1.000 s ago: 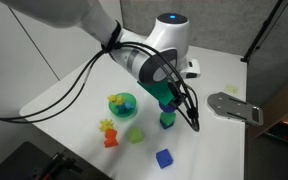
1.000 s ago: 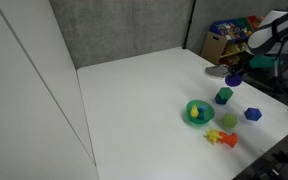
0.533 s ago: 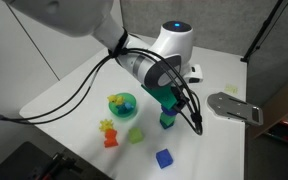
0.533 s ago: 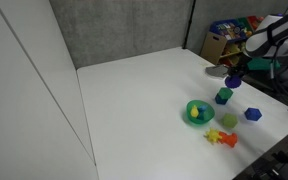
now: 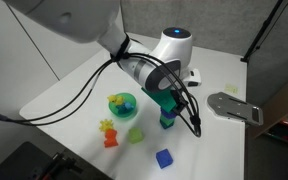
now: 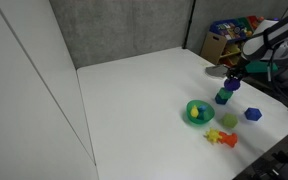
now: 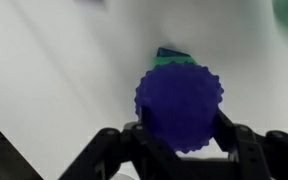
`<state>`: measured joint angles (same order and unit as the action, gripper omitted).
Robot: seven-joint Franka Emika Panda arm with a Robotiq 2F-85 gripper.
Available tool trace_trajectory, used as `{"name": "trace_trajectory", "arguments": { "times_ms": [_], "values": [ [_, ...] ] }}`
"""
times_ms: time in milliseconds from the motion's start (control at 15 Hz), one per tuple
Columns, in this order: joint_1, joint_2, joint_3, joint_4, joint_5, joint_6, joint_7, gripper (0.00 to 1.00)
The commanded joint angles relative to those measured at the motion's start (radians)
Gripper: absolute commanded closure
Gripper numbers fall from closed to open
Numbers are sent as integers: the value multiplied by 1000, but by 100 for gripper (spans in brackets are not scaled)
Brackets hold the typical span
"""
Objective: Put the dark green bowl on the dark blue block then place the ball on top of them
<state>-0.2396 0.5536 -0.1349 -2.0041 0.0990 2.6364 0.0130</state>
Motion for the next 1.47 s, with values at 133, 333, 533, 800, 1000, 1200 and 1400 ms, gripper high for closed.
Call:
{"name": "trace_trajectory", "arguments": {
  "times_ms": [133,333,533,800,1000,1200,1400],
  "values": [
    [-6,21,8,46,2,-9,-17,64],
    [-7,22,12,45,4,-8,-20,64],
    [-10,29,18,46,8,-7,-24,64],
    [-9,33,20,45,7,-4,-26,64],
    [-10,27,22,40,8,-1,-28,11],
    [-11,22,23,35,8,2,-31,0],
    [-13,17,26,30,11,3,-37,0]
  ]
}}
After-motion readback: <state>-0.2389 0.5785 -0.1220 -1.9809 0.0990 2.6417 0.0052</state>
